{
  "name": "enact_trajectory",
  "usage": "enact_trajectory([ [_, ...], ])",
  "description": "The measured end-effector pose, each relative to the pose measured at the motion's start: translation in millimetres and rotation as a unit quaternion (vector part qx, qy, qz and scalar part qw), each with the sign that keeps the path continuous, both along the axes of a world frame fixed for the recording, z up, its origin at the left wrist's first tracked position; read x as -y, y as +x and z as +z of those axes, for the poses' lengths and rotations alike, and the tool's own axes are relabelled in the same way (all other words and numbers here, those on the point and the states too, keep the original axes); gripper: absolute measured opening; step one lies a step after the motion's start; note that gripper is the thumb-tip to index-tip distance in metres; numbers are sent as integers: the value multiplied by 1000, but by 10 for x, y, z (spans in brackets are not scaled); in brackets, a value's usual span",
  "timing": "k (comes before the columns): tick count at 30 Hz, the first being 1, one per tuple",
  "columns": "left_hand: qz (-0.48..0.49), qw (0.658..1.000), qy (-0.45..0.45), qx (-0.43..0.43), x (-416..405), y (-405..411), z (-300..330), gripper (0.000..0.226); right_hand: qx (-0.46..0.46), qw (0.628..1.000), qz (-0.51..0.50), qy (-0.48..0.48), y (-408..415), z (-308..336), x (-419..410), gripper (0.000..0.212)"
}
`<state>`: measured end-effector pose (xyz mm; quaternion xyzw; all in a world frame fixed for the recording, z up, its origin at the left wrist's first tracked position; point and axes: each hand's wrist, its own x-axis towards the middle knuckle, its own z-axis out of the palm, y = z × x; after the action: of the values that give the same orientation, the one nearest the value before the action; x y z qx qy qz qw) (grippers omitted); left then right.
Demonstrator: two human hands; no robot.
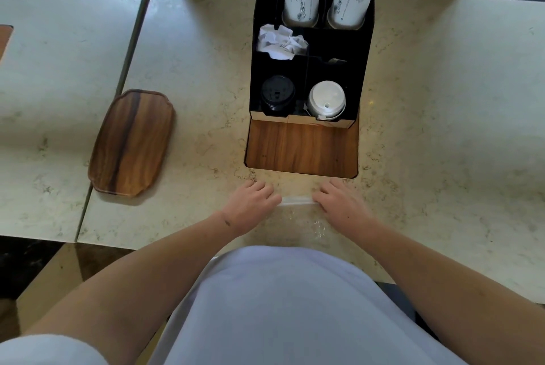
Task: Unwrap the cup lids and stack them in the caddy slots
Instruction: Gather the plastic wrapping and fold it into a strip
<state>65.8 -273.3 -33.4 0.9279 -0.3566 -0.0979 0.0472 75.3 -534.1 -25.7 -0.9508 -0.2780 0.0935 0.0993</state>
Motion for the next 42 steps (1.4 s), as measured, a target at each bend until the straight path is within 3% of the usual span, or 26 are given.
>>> enact_trajectory([
  [7,20,1000,-8,-20,-80,-96,-45,26,-50,998,-4,-30,-82,-17,72,31],
  [10,93,993,-63,-36,-69,-154,-56,14,-62,997,-31,-14,-108,-8,47,24],
  [14,217,966,-107,-87,41,-130,-90,22,-82,994,-71,7,-107,0,12,29],
  [19,299,932,-122,-163,97,-90,-117,20,-103,989,-105,27,-36,-13,-31,22],
  [25,311,931,-111,-154,175,-73,-97,27,-114,986,-115,29,-29,-37,-60,14],
  [30,288,940,-104,-152,224,-59,-76,26,-151,984,-97,14,25,-6,-114,34],
  [34,270,945,-89,-159,243,-14,-66,23,-169,983,-75,4,95,20,-178,36],
  [42,229,957,-48,-171,275,58,15,18,-176,983,-57,-13,190,57,-203,12],
])
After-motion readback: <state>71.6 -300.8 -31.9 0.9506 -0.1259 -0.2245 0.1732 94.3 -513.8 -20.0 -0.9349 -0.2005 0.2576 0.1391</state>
